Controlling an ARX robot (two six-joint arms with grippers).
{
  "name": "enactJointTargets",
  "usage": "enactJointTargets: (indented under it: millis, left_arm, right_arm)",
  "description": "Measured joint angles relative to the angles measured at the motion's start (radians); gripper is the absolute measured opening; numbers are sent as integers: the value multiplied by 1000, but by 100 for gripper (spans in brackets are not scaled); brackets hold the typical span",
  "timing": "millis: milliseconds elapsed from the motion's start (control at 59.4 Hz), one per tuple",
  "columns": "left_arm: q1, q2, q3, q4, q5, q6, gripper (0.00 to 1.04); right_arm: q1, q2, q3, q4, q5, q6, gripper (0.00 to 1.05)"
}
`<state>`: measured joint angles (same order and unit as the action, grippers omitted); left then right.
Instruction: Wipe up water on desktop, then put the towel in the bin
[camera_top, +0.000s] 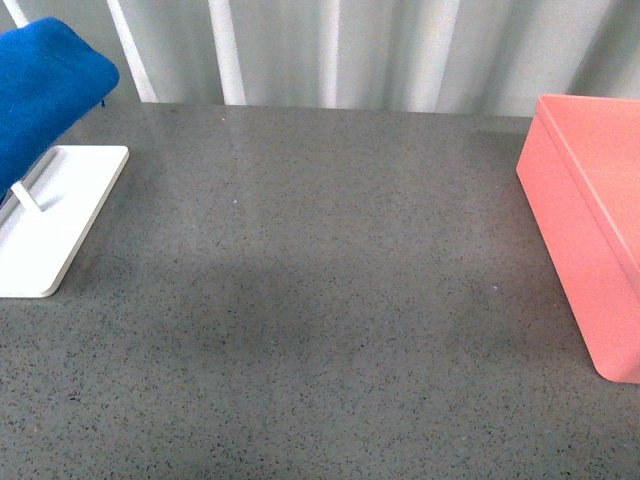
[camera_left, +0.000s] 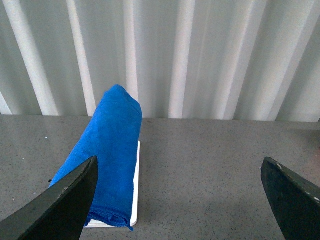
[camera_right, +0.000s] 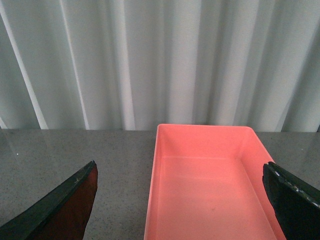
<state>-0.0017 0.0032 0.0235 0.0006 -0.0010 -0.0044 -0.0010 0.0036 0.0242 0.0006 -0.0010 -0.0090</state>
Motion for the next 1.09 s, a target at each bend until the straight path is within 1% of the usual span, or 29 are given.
enactJointTargets:
  millis: [976,1027,1061,1094]
  left_arm:
    - [0,2,1,-2,-2,-5,98]
    - [-19,59,45,-134,-48,-72,98]
    - [-36,140,100,-254,-69,-161,98]
    - [-45,200,132,-309,-75,-210,98]
  right_arm:
    - [0,0,0,0,0,0,98]
    - [0,0,0,0,0,0,98]
    - [0,0,0,0,0,0,98]
    - [0,0,0,0,0,0,98]
